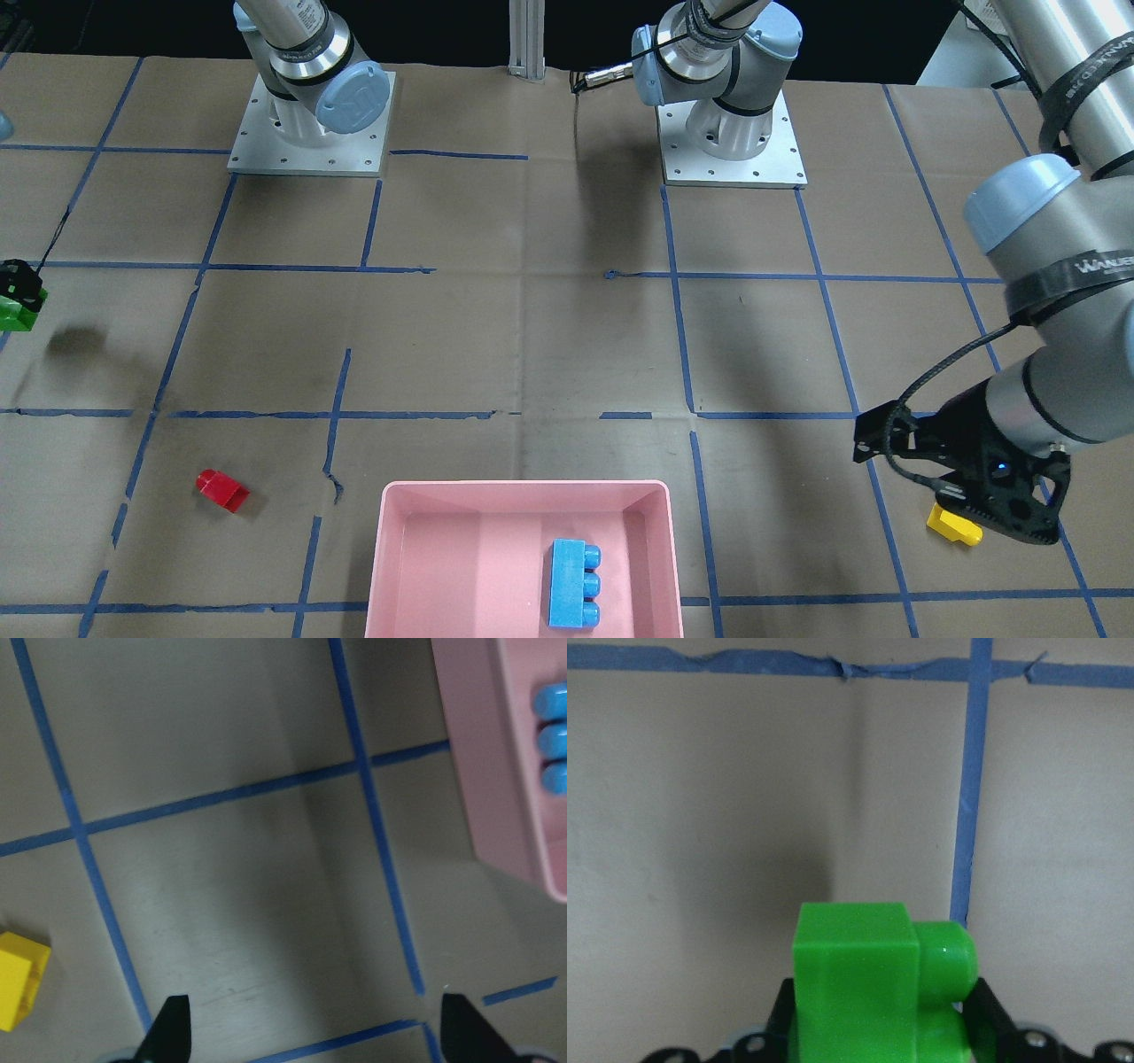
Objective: Put all blocks into box
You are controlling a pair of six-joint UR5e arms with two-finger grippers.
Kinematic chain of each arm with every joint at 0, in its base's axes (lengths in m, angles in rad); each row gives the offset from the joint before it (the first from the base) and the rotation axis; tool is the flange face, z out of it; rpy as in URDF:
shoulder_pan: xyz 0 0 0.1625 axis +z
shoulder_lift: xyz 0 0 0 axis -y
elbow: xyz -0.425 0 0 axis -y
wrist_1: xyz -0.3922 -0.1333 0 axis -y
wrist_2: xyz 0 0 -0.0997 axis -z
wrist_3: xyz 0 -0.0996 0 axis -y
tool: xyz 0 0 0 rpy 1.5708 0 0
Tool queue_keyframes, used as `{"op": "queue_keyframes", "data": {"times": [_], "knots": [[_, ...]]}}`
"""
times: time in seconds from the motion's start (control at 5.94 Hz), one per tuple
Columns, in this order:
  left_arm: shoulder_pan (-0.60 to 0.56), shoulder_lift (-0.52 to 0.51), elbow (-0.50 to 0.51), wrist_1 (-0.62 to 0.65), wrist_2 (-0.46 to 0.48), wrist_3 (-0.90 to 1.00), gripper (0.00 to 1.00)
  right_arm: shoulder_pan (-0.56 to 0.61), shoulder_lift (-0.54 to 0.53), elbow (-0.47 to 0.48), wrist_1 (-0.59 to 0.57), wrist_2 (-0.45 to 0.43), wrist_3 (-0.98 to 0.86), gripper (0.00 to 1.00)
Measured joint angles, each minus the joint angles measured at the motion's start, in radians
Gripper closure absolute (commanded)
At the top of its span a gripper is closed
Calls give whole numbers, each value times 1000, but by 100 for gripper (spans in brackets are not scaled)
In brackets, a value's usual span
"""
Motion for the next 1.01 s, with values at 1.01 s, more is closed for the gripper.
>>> {"op": "queue_keyframes", "data": {"times": [1.01], "knots": [[170, -194, -64, 336, 45, 342, 1, 657, 177, -663, 444, 81, 756, 57]]}}
